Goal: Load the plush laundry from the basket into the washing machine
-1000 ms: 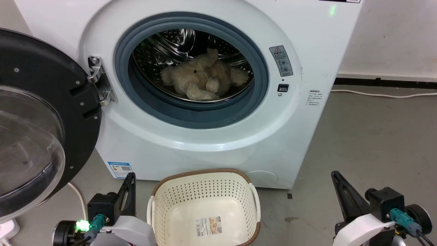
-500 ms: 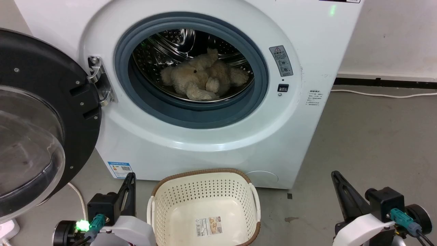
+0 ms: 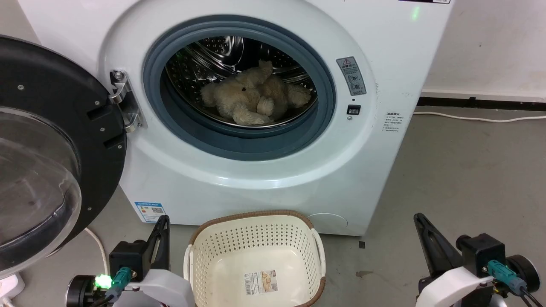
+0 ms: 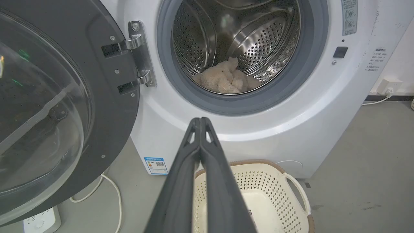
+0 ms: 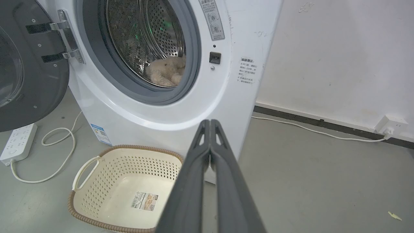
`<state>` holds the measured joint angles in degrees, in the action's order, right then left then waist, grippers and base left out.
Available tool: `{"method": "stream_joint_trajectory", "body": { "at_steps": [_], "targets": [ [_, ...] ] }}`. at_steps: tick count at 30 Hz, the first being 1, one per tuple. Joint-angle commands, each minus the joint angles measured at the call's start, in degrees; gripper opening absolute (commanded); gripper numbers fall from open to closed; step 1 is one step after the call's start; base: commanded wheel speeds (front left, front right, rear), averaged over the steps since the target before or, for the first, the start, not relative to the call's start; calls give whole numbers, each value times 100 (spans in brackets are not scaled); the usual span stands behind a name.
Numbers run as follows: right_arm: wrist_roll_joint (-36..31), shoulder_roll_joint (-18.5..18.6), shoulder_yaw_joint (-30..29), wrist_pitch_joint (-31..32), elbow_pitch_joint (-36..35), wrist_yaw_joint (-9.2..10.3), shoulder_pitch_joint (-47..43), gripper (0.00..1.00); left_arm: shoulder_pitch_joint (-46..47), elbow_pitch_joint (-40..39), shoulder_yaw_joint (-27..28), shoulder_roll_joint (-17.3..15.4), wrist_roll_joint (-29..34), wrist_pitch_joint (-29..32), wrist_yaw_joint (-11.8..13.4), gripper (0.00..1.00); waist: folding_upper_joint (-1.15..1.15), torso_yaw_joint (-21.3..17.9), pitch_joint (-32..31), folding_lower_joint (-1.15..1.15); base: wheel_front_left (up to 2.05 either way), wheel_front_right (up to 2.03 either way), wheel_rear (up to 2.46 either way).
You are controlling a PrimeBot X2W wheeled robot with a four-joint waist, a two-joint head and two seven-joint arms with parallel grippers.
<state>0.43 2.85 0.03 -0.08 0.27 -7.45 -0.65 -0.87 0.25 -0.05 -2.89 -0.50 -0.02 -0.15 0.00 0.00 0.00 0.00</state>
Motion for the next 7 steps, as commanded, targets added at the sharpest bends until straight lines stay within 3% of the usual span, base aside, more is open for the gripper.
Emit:
{"method": "stream_joint_trajectory", "body": {
  "at_steps": [1, 7],
  "targets": [
    [-43, 3, -3, 8, -27, -3, 65, 0, 87, -25, 5, 2, 50, 2, 15, 0, 0, 0, 0, 0, 0, 0, 0],
    [-43, 3, -3, 8, -27, -3, 65, 0, 87, -25, 5, 2, 50, 2, 15, 0, 0, 0, 0, 0, 0, 0, 0]
  ]
}}
